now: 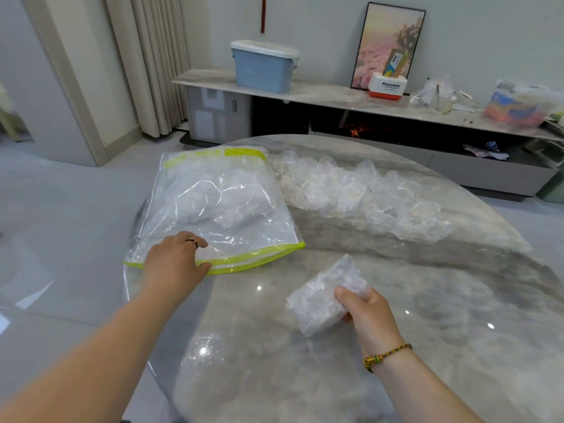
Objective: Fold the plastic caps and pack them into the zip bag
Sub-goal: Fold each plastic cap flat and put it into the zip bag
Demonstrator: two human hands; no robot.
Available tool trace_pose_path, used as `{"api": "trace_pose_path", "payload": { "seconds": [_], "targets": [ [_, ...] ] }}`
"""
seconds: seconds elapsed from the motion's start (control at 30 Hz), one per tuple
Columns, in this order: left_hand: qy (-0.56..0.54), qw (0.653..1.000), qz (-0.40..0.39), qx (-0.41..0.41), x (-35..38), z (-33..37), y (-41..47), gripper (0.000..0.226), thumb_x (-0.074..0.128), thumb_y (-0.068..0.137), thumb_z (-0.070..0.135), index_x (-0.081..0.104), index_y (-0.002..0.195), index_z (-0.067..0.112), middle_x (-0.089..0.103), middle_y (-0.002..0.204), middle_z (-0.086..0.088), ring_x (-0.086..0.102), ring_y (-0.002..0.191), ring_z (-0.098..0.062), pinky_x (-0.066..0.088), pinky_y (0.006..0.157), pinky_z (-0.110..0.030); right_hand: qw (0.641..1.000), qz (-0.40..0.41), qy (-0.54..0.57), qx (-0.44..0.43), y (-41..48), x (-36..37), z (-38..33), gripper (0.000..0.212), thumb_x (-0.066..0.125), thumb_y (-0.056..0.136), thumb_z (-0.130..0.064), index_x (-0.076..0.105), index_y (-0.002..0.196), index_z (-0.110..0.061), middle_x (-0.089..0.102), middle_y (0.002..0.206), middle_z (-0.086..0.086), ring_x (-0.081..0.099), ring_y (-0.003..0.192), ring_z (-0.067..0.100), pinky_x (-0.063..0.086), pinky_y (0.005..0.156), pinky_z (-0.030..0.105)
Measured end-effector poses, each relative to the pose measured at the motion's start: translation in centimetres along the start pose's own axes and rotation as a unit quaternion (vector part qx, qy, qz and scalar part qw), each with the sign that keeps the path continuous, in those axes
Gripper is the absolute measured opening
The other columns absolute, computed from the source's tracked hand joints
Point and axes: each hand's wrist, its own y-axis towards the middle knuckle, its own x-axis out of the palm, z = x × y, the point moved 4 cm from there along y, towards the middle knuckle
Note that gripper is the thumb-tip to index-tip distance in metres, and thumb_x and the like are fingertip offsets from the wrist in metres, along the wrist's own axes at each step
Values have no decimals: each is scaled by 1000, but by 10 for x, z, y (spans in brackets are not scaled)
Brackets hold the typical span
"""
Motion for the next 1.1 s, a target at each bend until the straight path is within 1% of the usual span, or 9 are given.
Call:
{"api": "trace_pose_path", "payload": {
  "seconds": [0.1, 0.23, 0.5, 0.63, 0.77, 0.87, 0.97, 1.03, 1.1],
  "targets": [
    [23, 998, -42, -28, 5, -13, 5, 51, 61, 85, 34, 45, 132, 22, 37, 140, 8, 45, 121, -18, 35, 92, -26, 1000, -13, -4, 13, 2, 9, 7, 9, 67, 67, -8, 59, 70, -8, 61, 73, 10, 57, 67, 22, 46, 64, 30],
    [-47, 992, -74, -86, 7, -21, 10, 44, 60, 86, 29, 48, 129, 25, 51, 130, 8, 51, 115, -16, 39, 82, -23, 1000, -19, -3, 15, 8, 18, 11, 17, 62, 78, 3, 61, 66, -8, 62, 69, 9, 57, 70, 24, 46, 69, 34],
    [-109, 985, -53, -126, -1, -34, 18, 15, 55, 88, 20, 68, 93, 23, 66, 102, 2, 55, 88, -19, 36, 69, -23, 997, -73, 3, 3, 17, 57, 14, 6, 65, 70, -10, 59, 70, -9, 59, 67, 4, 55, 66, 16, 46, 59, 24],
    [-164, 983, 43, -73, -34, -28, 9, 19, 55, 91, 24, 70, 103, 23, 67, 108, 4, 57, 100, -19, 32, 70, -22, 993, -116, -16, -28, 17, 91, 11, 16, 60, 83, 1, 63, 72, -11, 68, 65, -5, 60, 61, 1, 48, 61, 15],
    [-243, 962, 125, 1, -60, -18, -6, 15, 62, 87, 19, 73, 97, 19, 62, 91, 12, 57, 84, -14, 37, 61, -20, 978, -158, -110, -82, 13, 140, -4, 8, 56, 87, -1, 61, 88, 5, 67, 86, 22, 55, 69, 5, 42, 65, 15],
    [-297, 940, 147, 77, -68, -14, -14, 16, 64, 78, 35, 72, 90, 29, 66, 82, 21, 53, 86, -2, 40, 61, -8, 972, -175, -128, -95, 16, 180, -26, 22, 48, 91, -1, 58, 73, -10, 55, 69, 1, 49, 55, 0, 39, 58, 13],
    [-305, 936, 132, 113, -68, -18, -17, 30, 44, 69, 55, 70, 80, 45, 48, 110, 34, 49, 92, 5, 41, 67, -7, 970, -145, -163, -111, 40, 211, -42, 22, 52, 87, -2, 50, 70, -15, 47, 67, -3, 47, 58, 5, 34, 49, 10],
    [-308, 936, 130, 114, -67, -26, -17, 34, 44, 68, 56, 58, 98, 49, 48, 105, 41, 49, 90, 10, 38, 69, -4, 978, -72, -162, -107, 63, 223, -48, 19, 53, 83, -5, 49, 69, -16, 43, 66, -3, 44, 70, 18, 32, 51, 16],
    [-323, 934, 119, 92, -66, -35, -15, 19, 54, 68, 48, 66, 83, 48, 50, 89, 49, 49, 83, 19, 35, 66, 1, 989, 1, -128, -77, 82, 229, -49, 20, 51, 83, -7, 46, 65, -15, 41, 65, -1, 40, 73, 21, 32, 53, 24]
  ]
}}
